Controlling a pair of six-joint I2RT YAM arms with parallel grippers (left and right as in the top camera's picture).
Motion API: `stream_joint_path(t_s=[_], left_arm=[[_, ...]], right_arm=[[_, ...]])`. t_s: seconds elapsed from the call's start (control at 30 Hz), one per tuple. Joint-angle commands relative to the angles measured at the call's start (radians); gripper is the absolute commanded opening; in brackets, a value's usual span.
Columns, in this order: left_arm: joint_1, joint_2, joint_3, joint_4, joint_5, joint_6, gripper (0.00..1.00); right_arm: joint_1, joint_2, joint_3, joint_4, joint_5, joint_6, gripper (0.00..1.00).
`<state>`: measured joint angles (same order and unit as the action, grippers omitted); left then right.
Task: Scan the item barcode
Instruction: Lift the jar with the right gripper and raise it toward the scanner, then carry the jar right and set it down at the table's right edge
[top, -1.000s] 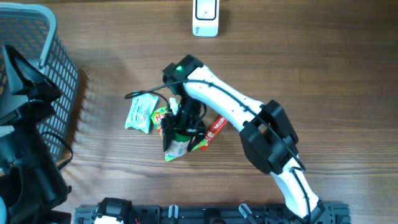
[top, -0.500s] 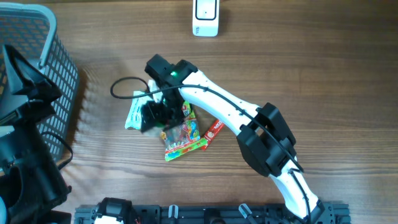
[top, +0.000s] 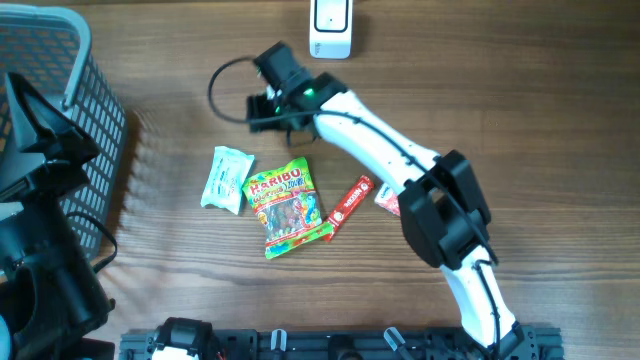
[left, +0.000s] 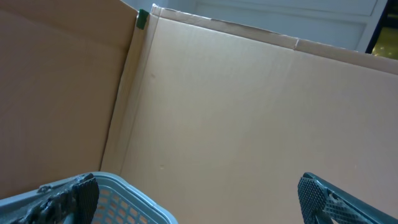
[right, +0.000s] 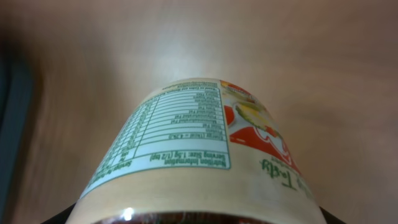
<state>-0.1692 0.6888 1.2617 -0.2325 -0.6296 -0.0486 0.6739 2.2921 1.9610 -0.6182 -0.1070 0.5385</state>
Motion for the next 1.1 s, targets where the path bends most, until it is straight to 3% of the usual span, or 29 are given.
stream_joint_path(t_s=[0.0,0.27,0.63,1.07], left_arm=[[-0.002,-0.003,0.008,-0.001,0.011,0.015,1.00],[-0.002,-0.003,0.008,-0.005,0.011,0.015,1.00],[-0.002,-0.003,0.008,-0.005,0.011,0.016,1.00],[-0.002,-0.002,0.008,-0.005,0.011,0.015,1.00]], right_arm=[[-0.075,-0.005,0.025,0.111,0.199,0.014,0.49],[-0.181,0.009,0.025,0.447,0.303,-0.019,0.50],[-0.215,0.185,0.025,0.872,0.311,-0.076,0.55],[-0.216,0.187,0.025,0.850,0.324,-0.094,0.54]])
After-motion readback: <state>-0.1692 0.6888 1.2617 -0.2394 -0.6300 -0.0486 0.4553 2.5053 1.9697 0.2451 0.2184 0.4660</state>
